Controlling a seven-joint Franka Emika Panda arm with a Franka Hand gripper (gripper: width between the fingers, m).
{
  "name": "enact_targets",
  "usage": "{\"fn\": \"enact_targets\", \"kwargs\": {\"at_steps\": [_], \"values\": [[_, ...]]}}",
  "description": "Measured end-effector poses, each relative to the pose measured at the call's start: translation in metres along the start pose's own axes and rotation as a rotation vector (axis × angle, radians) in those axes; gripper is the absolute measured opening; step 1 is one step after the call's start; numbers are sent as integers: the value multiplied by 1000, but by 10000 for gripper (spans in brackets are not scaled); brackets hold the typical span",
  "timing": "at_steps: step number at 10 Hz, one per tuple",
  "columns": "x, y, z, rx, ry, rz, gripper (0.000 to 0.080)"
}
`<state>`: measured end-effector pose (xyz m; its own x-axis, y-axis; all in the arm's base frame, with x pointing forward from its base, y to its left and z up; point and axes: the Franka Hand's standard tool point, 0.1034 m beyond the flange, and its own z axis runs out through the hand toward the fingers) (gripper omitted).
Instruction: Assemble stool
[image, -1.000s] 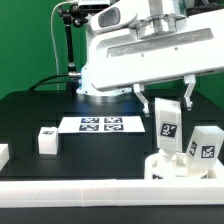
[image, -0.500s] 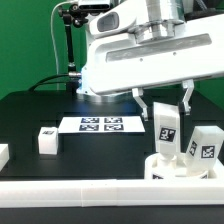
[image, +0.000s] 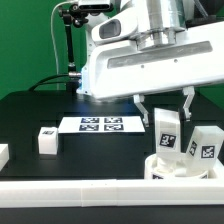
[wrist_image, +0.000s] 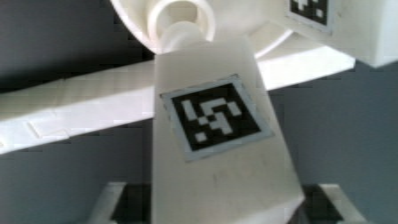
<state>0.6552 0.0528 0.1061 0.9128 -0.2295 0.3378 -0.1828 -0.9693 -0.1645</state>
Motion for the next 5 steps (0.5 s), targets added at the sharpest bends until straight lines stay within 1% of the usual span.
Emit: {"fn": "enact_targets", "kwargs": {"at_steps": [5], "values": [[-5,2,6,-4,0,-2,328]]}}
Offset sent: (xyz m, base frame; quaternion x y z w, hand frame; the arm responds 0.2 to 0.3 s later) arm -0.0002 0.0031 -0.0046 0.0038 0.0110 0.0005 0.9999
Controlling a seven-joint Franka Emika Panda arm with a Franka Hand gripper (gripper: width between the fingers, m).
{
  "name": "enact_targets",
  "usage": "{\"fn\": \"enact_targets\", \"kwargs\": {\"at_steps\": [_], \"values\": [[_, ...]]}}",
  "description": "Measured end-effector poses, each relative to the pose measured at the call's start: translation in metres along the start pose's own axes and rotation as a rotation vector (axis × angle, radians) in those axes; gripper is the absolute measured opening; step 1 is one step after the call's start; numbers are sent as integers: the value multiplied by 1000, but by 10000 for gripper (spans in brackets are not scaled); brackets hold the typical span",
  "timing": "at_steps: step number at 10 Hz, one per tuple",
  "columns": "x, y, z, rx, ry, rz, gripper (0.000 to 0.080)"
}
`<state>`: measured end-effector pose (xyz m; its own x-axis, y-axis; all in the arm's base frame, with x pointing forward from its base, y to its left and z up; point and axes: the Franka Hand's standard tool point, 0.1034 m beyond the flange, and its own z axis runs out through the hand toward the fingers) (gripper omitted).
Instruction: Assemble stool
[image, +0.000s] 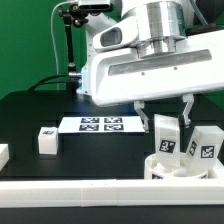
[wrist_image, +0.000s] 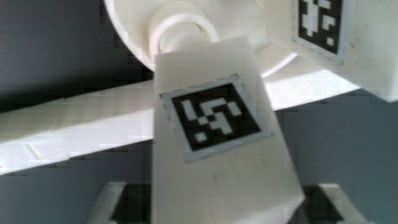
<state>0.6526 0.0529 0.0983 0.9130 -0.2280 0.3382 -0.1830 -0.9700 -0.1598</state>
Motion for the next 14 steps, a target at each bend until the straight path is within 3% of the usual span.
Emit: {"fn": "enact_targets", "kwargs": {"at_steps": [9,10,11,14], "values": [[-4,2,3,-10,122,-14,328],[-4,2,3,-10,122,-14,380],[-4,2,3,-10,122,-14,568],[-1,5,-2,-11,119,-11,632]]}}
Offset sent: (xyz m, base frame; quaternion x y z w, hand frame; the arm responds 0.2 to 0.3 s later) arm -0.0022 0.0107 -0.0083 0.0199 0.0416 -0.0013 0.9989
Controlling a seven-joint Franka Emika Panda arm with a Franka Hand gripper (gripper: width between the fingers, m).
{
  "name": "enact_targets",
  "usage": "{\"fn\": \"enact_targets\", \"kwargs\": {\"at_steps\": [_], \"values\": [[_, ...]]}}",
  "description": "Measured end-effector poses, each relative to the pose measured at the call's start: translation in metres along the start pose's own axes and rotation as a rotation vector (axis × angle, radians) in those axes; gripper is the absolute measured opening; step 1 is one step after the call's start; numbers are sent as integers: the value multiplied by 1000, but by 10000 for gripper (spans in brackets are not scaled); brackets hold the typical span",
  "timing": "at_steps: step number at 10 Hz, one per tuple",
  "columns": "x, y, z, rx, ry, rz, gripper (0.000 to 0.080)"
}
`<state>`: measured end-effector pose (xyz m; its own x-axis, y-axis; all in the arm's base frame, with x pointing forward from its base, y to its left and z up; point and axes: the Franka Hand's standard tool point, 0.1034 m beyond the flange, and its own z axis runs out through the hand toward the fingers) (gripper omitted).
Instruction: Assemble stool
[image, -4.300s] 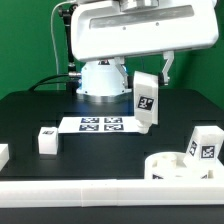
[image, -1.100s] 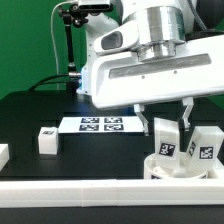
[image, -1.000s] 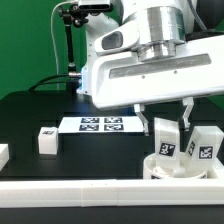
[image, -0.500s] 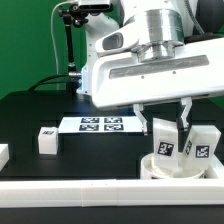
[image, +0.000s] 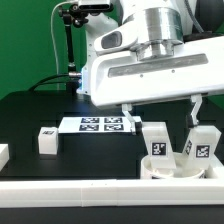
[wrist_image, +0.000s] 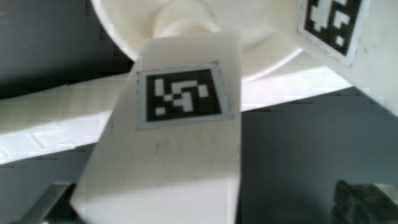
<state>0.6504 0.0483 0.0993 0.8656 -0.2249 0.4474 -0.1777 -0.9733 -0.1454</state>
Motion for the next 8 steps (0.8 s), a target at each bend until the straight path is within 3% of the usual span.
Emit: {"fn": "enact_targets", "kwargs": {"at_steps": [5,8], "values": [[12,2,-17,4,-27,7,648],[10,2,-16,4,-33,7,648]]}}
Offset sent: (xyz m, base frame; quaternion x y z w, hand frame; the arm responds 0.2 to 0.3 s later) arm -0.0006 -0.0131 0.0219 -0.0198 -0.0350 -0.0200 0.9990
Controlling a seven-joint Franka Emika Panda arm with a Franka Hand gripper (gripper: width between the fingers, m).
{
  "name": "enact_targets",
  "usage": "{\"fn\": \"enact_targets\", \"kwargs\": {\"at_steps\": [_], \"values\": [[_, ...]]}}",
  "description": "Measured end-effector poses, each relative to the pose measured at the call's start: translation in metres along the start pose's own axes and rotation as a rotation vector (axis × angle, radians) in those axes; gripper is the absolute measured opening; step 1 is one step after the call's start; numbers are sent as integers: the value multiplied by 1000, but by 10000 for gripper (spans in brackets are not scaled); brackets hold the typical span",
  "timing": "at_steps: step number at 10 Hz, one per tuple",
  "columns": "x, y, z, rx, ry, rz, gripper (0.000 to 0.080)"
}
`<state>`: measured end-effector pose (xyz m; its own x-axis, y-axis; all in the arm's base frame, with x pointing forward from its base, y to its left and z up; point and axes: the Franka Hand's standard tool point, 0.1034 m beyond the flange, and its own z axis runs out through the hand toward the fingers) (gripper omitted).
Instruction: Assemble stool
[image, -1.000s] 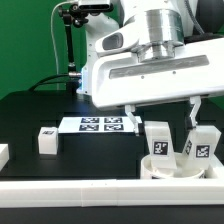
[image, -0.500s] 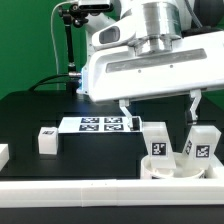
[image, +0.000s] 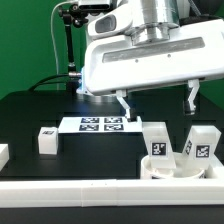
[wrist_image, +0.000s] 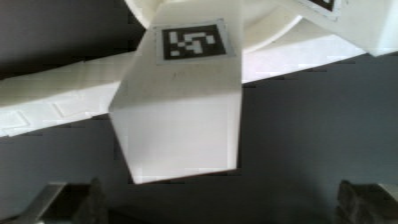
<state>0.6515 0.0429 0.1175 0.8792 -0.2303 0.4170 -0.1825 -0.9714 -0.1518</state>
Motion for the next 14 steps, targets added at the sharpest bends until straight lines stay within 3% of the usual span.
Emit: {"fn": "enact_targets", "kwargs": {"at_steps": [3,4,8,11,12,14], "values": [[-2,4,1,-1,-31,-12,648],[-12,5,3,8,-157,-2,648],[-13,6,0,38,-446,24,648],[-10,5,2,41,-448,-14,648],[-6,3,3,33,-414,-137,648],[-6,4,6,66,-397,-417,648]]}}
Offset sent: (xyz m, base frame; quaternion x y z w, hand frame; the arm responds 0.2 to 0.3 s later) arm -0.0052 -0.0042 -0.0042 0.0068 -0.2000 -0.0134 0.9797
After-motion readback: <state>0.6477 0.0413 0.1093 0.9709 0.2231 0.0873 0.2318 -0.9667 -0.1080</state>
